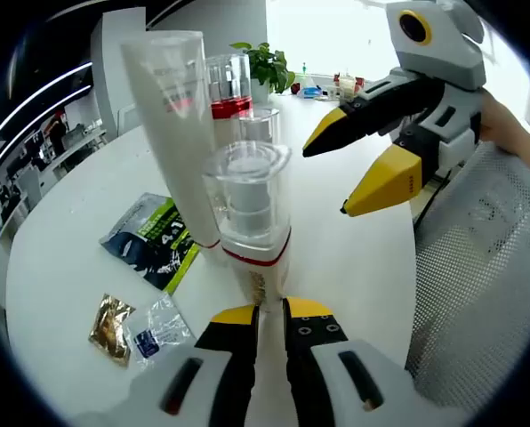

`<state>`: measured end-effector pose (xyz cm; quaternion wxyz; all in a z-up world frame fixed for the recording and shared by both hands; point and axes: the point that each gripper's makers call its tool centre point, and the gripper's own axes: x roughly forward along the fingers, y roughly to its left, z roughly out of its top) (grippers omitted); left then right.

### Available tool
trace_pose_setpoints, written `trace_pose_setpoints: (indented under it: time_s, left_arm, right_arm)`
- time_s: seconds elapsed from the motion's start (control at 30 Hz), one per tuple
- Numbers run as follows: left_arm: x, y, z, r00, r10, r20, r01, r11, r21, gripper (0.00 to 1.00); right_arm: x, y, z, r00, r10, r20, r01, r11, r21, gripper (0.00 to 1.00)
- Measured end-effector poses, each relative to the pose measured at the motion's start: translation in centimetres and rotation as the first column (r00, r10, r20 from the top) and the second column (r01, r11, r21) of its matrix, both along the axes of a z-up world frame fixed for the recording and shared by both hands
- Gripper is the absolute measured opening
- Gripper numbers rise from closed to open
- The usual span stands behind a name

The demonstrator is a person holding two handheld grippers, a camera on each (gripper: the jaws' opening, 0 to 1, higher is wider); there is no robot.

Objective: Arrange the skincare products in the storage area until every visible bottle or jar stands upright without overlapping.

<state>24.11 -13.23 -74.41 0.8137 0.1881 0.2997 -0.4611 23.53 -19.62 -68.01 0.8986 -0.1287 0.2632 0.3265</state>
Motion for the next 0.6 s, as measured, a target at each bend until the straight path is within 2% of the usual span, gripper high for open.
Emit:
trace_pose_setpoints:
  time_s: [0.2,0.5,0.6]
  left_arm:
    - [0.7,-0.8,-0.1,0.999,-0.013,0.03,0.012,0.999,0.032,0.06]
    - [1.3,-2.0,0.3,0.999,-0.028,0.041,0.027,0.999,0.029,0.05]
    - [1.7,-2.1,0.3,0.999,-0.025,0.04,0.024,0.999,0.024,0.04]
  right_arm:
    - [0.1,-0.2,-0.1,1.0,-0.009,-0.006,0.009,1.0,-0.001,0.43]
    - [0.3,-0.2,-0.4,1.0,-0.008,-0.016,0.008,1.0,-0.015,0.43]
    - [0.3,-0.3,-0.3,1.0,-0.009,-0.013,0.009,1.0,-0.015,0.4]
